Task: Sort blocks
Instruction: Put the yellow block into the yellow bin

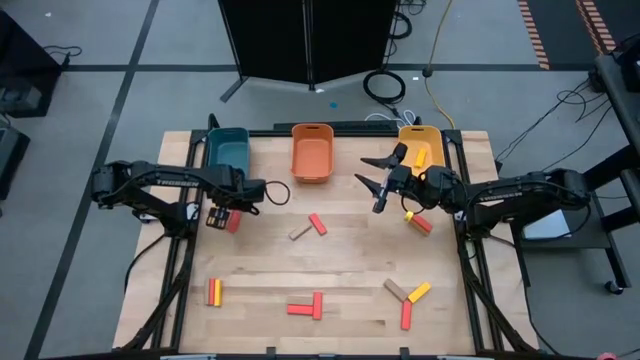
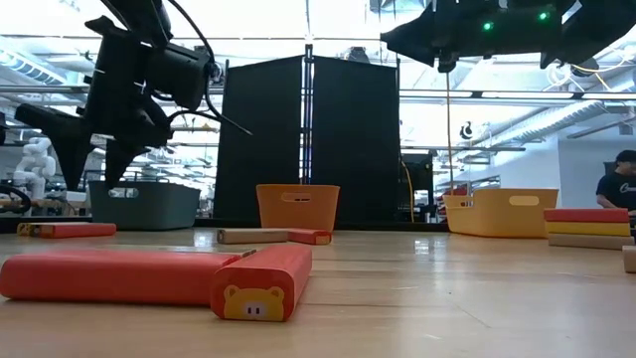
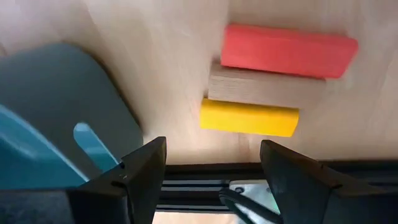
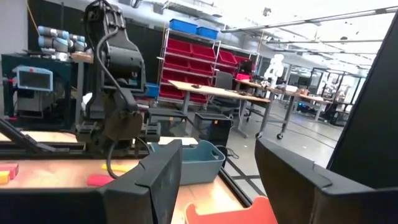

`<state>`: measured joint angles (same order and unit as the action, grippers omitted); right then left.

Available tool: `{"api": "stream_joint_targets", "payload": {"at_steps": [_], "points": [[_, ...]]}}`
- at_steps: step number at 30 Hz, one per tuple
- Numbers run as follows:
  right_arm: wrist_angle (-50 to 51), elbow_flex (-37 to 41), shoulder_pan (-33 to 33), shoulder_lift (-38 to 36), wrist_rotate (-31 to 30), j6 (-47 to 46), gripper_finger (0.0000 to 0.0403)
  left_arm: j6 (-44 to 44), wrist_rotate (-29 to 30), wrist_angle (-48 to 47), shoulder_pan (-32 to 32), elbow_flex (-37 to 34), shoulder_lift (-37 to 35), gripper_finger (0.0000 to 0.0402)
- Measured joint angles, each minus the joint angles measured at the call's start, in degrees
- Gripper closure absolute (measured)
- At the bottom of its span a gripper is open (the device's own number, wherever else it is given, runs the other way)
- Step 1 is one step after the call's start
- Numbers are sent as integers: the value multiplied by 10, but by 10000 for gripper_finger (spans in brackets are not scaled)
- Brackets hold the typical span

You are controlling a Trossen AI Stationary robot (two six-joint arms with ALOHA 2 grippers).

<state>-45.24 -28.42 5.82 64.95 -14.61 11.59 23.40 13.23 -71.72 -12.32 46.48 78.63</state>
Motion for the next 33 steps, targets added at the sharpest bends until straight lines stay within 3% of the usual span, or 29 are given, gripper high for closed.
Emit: {"api": "stream_joint_targets", "payload": {"at_steps": [7,12,21,27,33], "points": [[32,0,1,0,0,4,204,-2,-1,5,5,-6,0,131],[50,0,1,0,-2,27,204,-50,-24,-33,5,-32,36,82],[52,0,1,0,-2,28,204,-51,-27,-19,15,-30,66,14],[52,0,1,0,-2,27,204,-48,-49,13,15,-47,67,2],[57,0,1,0,-2,27,204,-46,-34,40,15,-67,67,2]]}}
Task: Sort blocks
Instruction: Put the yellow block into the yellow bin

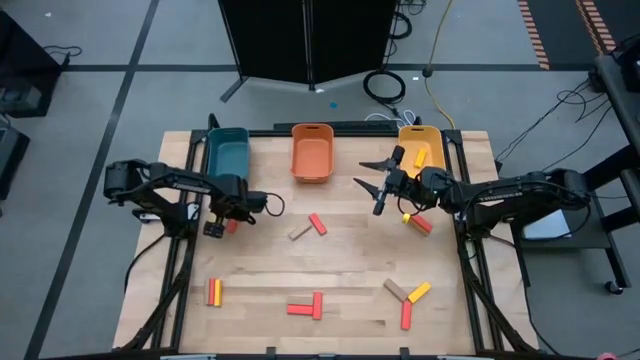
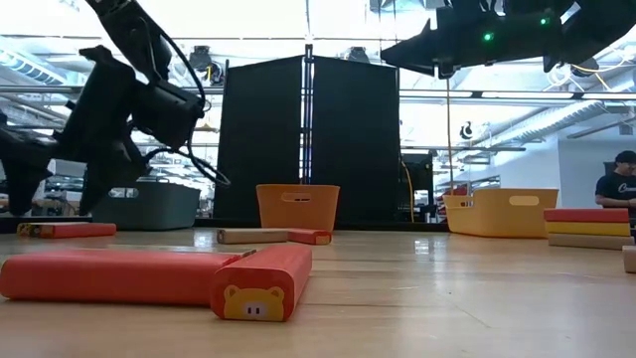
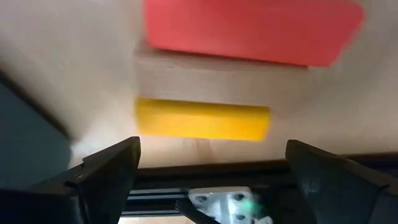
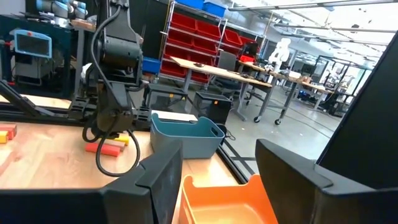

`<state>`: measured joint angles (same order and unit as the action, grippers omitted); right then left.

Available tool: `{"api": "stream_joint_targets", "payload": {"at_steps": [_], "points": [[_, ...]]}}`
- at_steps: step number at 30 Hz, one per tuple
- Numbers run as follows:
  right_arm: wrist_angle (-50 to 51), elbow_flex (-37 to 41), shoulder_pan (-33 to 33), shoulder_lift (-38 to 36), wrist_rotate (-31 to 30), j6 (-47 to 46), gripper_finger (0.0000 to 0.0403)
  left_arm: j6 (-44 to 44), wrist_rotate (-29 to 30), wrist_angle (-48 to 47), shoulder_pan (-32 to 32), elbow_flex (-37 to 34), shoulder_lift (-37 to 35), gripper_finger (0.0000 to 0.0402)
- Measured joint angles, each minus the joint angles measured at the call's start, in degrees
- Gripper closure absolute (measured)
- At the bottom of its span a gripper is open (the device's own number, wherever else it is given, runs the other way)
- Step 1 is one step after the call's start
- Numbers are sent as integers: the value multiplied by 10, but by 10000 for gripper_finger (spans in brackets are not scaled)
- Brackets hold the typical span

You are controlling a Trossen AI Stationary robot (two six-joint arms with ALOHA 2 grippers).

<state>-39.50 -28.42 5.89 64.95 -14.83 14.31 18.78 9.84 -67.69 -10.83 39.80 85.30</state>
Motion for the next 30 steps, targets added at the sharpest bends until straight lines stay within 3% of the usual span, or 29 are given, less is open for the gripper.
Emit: {"api": "stream_joint_targets", "payload": {"at_steps": [6,30], "points": [[8,0,0,0,0,1,204,0,18,17,0,-1,0,2],[16,0,0,0,0,1,204,19,-23,45,0,-18,0,2]]}}
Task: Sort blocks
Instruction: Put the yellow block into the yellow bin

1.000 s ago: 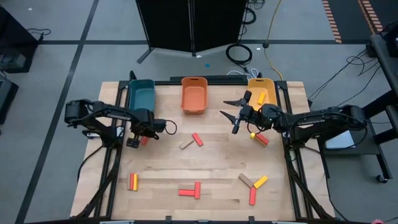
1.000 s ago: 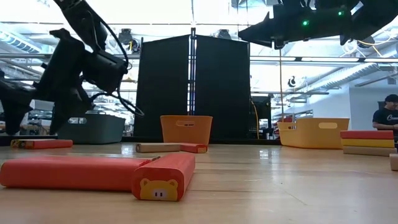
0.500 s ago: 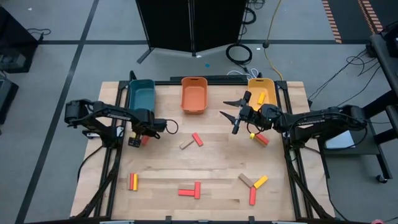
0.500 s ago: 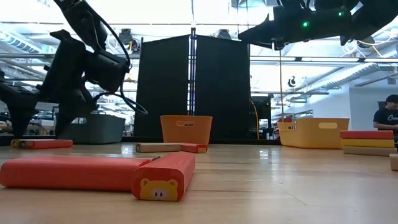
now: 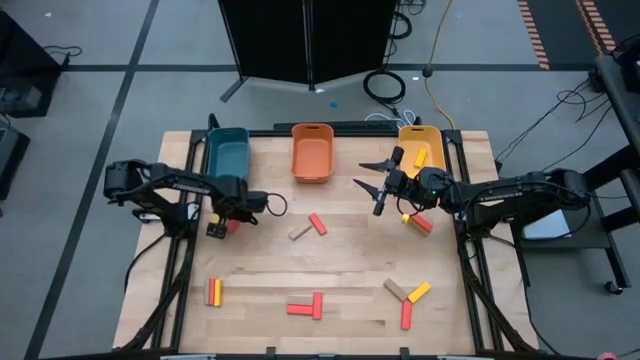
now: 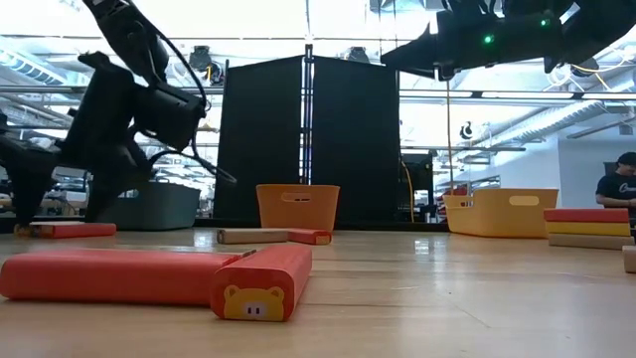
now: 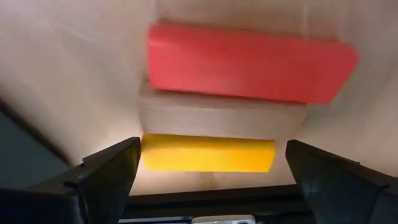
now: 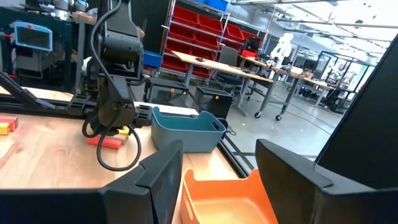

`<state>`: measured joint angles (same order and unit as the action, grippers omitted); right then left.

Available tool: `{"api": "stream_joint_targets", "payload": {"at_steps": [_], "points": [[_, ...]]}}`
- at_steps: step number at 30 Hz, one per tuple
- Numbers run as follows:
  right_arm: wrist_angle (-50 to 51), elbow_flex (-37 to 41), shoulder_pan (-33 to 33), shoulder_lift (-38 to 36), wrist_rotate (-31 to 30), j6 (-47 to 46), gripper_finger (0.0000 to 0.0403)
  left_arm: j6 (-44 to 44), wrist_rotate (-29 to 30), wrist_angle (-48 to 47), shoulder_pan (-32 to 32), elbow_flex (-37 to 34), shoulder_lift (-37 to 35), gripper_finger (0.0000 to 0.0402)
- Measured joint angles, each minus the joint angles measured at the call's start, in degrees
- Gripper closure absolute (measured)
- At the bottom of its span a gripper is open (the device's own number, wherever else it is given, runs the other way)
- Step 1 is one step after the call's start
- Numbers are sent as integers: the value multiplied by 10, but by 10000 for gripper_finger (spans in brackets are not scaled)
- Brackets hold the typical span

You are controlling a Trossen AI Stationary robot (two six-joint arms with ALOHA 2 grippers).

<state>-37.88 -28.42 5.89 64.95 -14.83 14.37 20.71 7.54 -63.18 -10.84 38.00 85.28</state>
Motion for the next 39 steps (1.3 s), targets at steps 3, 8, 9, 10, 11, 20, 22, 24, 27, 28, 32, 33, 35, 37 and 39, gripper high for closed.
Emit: {"api": "stream_joint_targets", "payload": {"at_steps": [3,8,9,10,11,20,22,24,27,28,32,33,35,37,39], "points": [[4,0,0,0,0,0,204,7,0,-1,0,-12,0,2],[5,0,0,0,0,0,204,7,2,3,0,-11,0,2],[5,0,0,0,0,0,204,7,2,4,0,-11,0,2],[5,0,0,0,0,0,204,7,2,4,0,-11,0,2],[5,0,0,0,0,0,204,7,2,4,0,-11,0,2],[14,0,0,0,0,0,204,6,-4,2,0,-11,14,2],[15,0,0,0,0,0,204,0,2,2,0,-11,14,2],[15,0,0,0,0,0,204,-6,8,2,0,-10,14,2],[15,0,0,0,0,2,204,-7,10,2,0,-10,14,2],[15,0,0,0,0,2,204,-7,10,2,0,-10,14,2],[16,0,0,0,0,2,204,-9,9,0,0,-10,14,2],[16,0,0,0,0,2,204,-9,9,-2,0,-9,16,2],[17,0,0,0,0,3,204,-9,1,-4,-1,-9,23,2],[17,0,0,0,0,2,204,-9,-7,-7,-1,-8,33,2],[18,0,0,0,0,2,204,-9,-11,-8,-1,-8,42,2]]}}
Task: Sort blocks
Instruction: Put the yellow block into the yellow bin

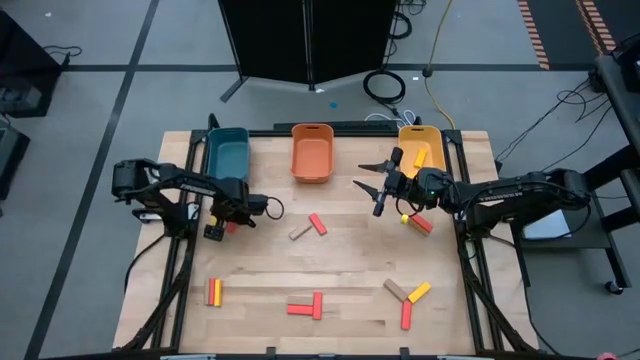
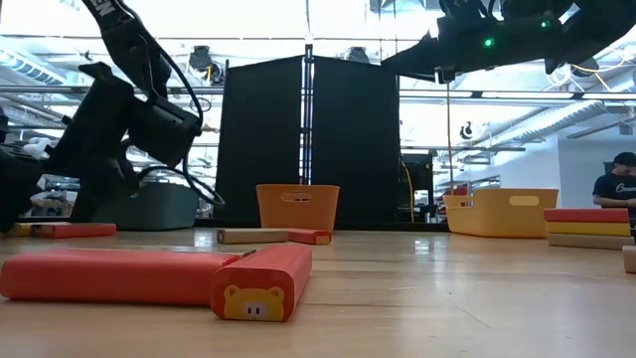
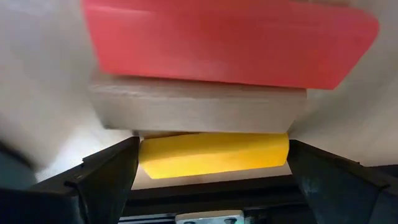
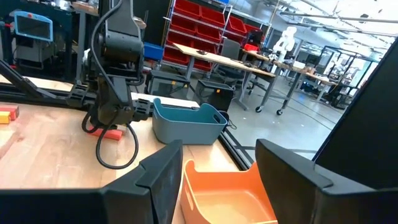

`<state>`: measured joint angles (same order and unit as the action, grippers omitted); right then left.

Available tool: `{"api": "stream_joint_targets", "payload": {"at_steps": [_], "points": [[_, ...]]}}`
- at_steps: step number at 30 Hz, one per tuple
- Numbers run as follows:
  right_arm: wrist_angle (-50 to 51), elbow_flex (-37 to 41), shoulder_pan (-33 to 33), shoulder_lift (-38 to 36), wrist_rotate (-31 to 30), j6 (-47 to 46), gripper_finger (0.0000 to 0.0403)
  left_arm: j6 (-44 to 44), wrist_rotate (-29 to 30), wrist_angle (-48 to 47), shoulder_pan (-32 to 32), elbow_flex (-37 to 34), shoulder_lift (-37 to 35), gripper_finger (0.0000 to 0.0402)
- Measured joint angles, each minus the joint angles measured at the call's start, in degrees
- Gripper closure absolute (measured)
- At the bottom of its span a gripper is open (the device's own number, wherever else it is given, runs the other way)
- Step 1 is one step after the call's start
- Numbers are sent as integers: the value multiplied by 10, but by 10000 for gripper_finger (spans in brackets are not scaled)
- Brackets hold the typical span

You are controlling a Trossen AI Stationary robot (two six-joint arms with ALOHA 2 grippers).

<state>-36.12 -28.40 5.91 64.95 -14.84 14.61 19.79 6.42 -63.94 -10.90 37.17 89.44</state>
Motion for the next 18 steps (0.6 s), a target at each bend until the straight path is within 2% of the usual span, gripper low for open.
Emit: {"api": "stream_joint_targets", "payload": {"at_steps": [11,18], "points": [[13,0,0,0,0,0,204,0,0,0,0,0,4,5],[13,0,0,0,0,0,204,0,1,-2,0,1,4,54]]}}
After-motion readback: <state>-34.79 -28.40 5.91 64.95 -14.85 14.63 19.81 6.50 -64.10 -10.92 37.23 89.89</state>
